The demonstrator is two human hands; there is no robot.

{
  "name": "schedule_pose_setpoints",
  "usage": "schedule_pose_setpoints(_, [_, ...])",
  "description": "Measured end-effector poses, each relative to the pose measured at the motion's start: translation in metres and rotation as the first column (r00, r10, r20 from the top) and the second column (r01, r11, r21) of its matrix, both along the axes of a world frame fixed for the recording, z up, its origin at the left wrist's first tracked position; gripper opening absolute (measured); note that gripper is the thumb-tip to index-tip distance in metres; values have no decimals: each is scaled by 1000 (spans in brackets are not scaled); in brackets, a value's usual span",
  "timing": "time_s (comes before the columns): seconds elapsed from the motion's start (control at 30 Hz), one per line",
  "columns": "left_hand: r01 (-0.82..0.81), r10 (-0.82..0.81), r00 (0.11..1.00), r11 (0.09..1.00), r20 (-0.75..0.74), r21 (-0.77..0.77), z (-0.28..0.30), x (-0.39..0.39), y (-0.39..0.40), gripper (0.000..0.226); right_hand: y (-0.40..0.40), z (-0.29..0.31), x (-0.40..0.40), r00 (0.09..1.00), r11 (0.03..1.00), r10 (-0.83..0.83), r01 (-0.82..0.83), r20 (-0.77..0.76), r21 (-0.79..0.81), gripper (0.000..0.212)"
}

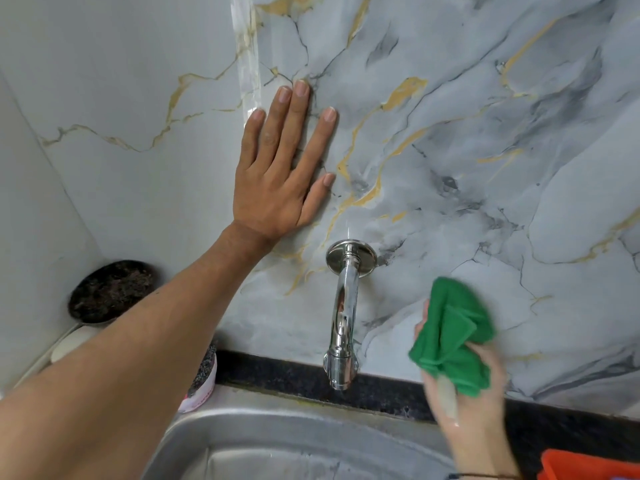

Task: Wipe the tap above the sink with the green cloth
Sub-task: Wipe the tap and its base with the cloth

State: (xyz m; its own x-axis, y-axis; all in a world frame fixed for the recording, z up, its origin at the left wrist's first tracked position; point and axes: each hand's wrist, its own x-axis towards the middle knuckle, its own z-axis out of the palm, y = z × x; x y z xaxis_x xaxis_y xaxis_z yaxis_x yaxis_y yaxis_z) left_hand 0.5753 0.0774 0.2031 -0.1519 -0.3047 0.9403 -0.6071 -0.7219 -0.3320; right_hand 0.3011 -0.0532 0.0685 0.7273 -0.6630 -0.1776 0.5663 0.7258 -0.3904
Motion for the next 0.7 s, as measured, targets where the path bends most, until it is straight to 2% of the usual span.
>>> schedule_pose_setpoints(0.03, [0, 0, 1000, 1000, -4, -2, 0, 1, 0, 65, -9, 15, -8, 991, 978, -84, 62, -105, -200, 29])
schedule_pose_setpoints(0.07, [-3, 3, 1000, 1000, -8, -6, -1, 1, 1, 65, -15, 32, -12, 968, 904, -191, 110, -160, -413, 32])
schedule_pose_setpoints(0.1, [-6, 6, 1000, 1000, -11, -7, -2, 1, 1, 66, -17, 52, -9, 953, 767, -270, 125, -140, -629, 37])
schedule_pose_setpoints(0.13, [-7, 7, 1000, 1000, -15, -4, -3, 1, 1, 66, -14, 71, -3, 953, 557, -293, 109, -72, -823, 45])
schedule_pose_setpoints(0.17, [-7, 7, 1000, 1000, -17, 1, -3, 1, 1, 66, -9, 90, 7, 958, 280, -285, 59, -24, -958, 51])
schedule_pose_setpoints(0.2, [-7, 7, 1000, 1000, -13, 5, -4, 1, 1, 66, -4, 105, 19, 965, -41, -262, 10, 21, -999, 54])
schedule_pose_setpoints(0.23, [-7, 7, 1000, 1000, -6, 7, -4, 2, 1, 66, 0, 118, 34, 973, -334, -229, -49, 30, -941, 54])
schedule_pose_setpoints(0.27, [-8, 8, 1000, 1000, 1, 5, -3, 2, 1, 66, 5, 128, 48, 974, -577, -225, -117, 19, -808, 54])
schedule_pose_setpoints(0.3, [-5, 5, 1000, 1000, 5, 0, -3, 2, 1, 66, 11, 135, 61, 969, -770, -246, -186, 16, -610, 53])
schedule_pose_setpoints(0.33, [1, -1, 1000, 1000, 6, -3, -3, 3, 0, 66, 16, 137, 72, 959, -887, -282, -251, 25, -388, 49])
schedule_pose_setpoints(0.37, [7, -7, 1000, 1000, 9, -4, -4, 3, 0, 66, 21, 135, 80, 951, -931, -307, -294, 31, -215, 46])
schedule_pose_setpoints(0.43, [7, -7, 1000, 1000, 16, -3, -4, 4, 0, 66, 23, 131, 85, 949, -948, -314, -312, 32, -67, 42])
schedule_pose_setpoints(0.6, [11, -11, 1000, 1000, 5, -7, -3, 4, 1, 66, 23, 134, 78, 932, -927, -362, -362, -18, -95, 43])
schedule_pose_setpoints(0.7, [5, -5, 1000, 1000, 10, 0, -3, 4, 1, 65, 28, 135, 67, 915, -894, -403, -399, -22, -204, 40])
